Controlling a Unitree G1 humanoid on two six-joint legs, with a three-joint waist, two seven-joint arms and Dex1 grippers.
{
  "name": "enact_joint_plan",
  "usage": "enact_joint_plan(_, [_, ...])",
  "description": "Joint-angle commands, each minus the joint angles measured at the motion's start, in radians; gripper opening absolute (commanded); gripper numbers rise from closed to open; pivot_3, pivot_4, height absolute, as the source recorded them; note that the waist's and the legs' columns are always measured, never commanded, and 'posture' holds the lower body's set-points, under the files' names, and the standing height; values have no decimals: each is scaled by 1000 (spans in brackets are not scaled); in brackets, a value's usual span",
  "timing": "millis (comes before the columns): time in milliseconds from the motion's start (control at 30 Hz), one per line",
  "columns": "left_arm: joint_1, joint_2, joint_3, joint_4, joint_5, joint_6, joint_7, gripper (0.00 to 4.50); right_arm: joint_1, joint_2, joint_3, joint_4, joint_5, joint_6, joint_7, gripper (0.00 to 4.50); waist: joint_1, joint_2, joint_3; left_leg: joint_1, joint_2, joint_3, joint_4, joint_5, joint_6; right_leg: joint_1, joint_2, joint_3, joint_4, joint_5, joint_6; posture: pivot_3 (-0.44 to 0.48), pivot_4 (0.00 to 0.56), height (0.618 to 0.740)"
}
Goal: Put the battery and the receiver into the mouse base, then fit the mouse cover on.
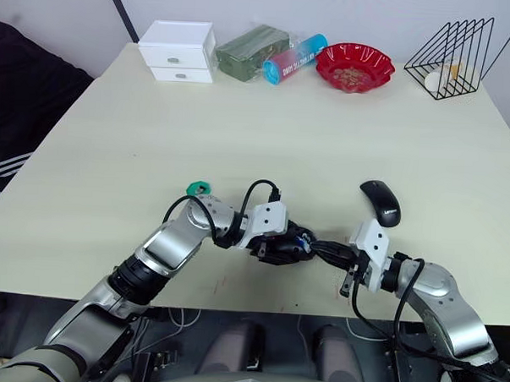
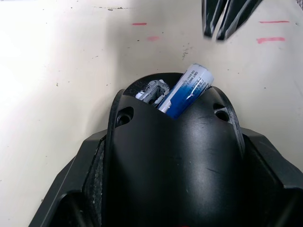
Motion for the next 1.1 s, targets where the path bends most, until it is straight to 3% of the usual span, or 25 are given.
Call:
enact_joint_plan(33, [19, 5, -29, 23, 15, 20, -3, 2957, -29, 34, 4, 32, -23, -49, 8, 94, 0, 0, 0, 0, 0, 0, 0, 0, 0, 0, 0, 0, 0, 0, 0, 0, 150, 740])
enact_joint_plan(600, [22, 13, -33, 19, 17, 21, -8, 2957, -41, 87, 49, 131, -92, -83, 44, 94, -1, 0, 0, 1, 0, 1, 0, 0, 0, 0, 0, 0, 1, 0, 0, 0, 150, 740])
enact_joint_plan(1100, [25, 13, -34, 18, 16, 24, -7, 2957, -102, 21, 136, 235, -172, 130, 35, 94, -6, -1, -11, 7, 1, 1, -1, 0, 0, 5, 1, 1, 1, -1, -2, 0, 150, 740])
